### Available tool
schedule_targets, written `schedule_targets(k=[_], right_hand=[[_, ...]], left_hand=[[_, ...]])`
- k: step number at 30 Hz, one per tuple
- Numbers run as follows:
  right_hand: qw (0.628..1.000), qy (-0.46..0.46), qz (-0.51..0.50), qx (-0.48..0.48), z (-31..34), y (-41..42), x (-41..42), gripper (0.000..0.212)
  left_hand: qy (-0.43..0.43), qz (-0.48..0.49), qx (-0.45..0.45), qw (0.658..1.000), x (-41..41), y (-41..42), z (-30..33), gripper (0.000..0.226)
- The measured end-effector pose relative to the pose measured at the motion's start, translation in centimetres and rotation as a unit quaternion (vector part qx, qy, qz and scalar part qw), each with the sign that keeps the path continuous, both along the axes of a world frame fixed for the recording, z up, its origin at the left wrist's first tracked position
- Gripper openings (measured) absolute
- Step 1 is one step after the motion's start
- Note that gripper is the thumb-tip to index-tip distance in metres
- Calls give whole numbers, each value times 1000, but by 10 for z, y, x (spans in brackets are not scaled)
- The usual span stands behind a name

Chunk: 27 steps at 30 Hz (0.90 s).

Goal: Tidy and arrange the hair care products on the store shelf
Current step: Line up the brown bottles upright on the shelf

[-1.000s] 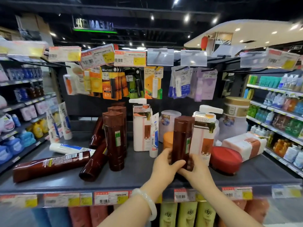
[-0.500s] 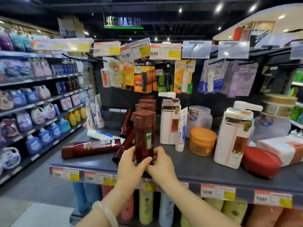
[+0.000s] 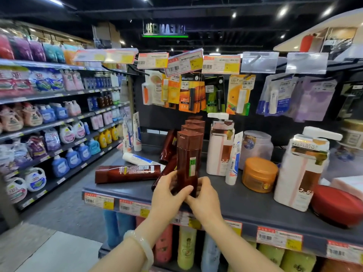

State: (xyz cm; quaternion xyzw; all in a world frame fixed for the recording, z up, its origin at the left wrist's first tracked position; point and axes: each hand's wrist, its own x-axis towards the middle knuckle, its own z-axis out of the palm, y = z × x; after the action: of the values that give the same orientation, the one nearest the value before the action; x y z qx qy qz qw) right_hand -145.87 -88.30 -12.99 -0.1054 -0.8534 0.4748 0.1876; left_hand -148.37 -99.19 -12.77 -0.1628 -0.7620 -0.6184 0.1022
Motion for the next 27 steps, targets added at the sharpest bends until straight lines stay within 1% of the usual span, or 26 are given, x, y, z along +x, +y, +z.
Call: schedule_targets(k=[3,5,8,10,13,15,17,19,22,23,25,27], right_hand=[[1000,18,10,-17,2,6,8,53],[999,40,3,-21,2,10,18,50],[995,92,24,8,2,15,33,38],[990,113,73,51,1,9,37,35],[973,144,136,115,-5,-14,32,25],[960,162,169,154,-7,-33,22,19],[953,154,198,172,-6,-53,6,21],[951,141,201,186,-2,-74,-13,25],[958,113,169,202,4,-105,-47,30],[961,100,156,206,6,-115,-58,30],[962,74,128,231,8,-131,-80,34],[961,45,94,256,9,-143,-96,39]], left_hand=[[84,94,10,992,1,-22,0,21],[126,168,-31,977,-12,-45,1,12],[119,254,-138,950,-39,-84,4,12],[116,266,-223,931,-58,-107,6,22],[81,204,-380,898,-82,-130,13,53],[61,154,-493,854,-96,-140,19,70],[39,112,-567,815,-111,-150,23,79],[29,76,-599,797,-124,-163,26,82],[53,16,-626,778,-138,-177,29,77],[58,-2,-627,777,-142,-180,32,75],[60,-34,-610,789,-149,-188,33,73],[59,-64,-571,816,-159,-197,30,74]])
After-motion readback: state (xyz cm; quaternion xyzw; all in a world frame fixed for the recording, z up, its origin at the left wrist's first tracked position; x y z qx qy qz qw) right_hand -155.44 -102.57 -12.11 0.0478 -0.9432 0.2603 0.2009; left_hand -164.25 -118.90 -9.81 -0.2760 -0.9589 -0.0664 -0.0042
